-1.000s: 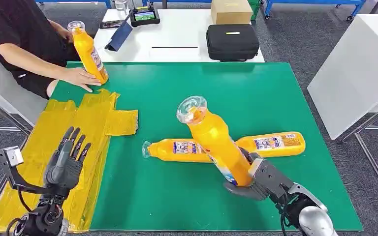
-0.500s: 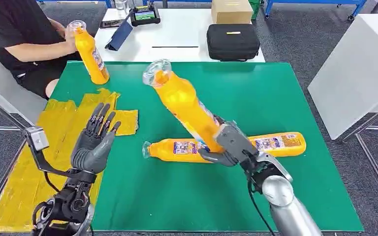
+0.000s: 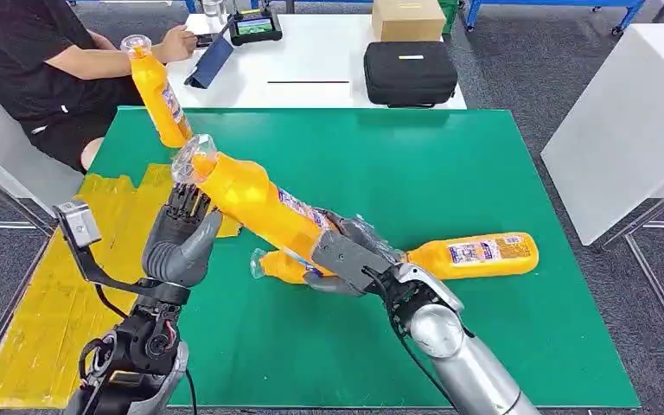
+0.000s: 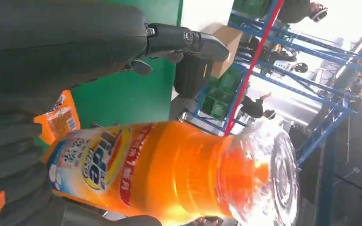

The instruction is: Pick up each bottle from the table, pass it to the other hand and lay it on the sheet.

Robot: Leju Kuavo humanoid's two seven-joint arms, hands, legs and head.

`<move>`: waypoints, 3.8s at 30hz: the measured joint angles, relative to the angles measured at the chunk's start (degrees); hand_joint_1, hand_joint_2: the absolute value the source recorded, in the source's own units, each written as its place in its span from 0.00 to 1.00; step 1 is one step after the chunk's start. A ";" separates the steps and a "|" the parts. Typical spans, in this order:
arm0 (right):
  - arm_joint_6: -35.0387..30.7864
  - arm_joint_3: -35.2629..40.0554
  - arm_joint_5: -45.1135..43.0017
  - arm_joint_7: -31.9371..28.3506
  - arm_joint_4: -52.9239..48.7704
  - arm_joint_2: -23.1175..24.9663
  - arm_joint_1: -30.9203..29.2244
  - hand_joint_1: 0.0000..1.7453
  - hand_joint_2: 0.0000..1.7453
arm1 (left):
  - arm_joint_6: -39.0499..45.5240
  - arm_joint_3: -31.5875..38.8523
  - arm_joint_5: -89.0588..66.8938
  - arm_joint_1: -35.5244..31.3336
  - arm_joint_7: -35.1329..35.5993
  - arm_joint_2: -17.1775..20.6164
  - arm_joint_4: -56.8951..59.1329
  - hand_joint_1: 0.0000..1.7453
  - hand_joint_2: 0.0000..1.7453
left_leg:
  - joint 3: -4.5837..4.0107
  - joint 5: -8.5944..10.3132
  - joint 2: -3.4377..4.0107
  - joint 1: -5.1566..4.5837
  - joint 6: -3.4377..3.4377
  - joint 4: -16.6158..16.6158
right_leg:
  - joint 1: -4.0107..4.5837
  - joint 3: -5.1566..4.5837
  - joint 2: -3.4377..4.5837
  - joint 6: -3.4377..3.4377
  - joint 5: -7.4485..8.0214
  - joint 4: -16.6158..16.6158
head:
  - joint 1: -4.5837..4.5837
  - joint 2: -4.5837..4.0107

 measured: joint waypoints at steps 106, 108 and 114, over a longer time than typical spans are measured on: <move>-0.83 2.78 15.17 7.93 0.95 2.01 -4.36 0.00 0.00 | 15.45 15.13 -98.03 14.92 4.89 5.29 -0.67 1.00 1.00 | -0.17 0.03 -0.02 -0.05 -0.02 0.01 | -0.02 -0.20 -0.02 -0.01 -0.01 -0.01 | 0.00 0.00; -0.83 1.12 15.26 7.78 -1.02 1.29 -3.72 0.00 0.00 | 15.34 15.47 -98.53 15.93 6.32 6.01 2.92 1.00 1.00 | -0.17 0.03 0.05 -0.01 -0.02 0.01 | 0.00 -0.22 0.03 -0.01 0.01 0.00 | 0.00 0.00; -0.83 -0.66 15.58 7.47 -3.32 0.18 -2.74 0.00 0.00 | 15.32 15.52 -99.10 16.25 7.52 6.99 6.82 1.00 1.00 | -0.17 0.04 0.04 0.04 -0.03 0.01 | 0.02 -0.22 0.01 -0.01 0.01 0.01 | 0.00 0.00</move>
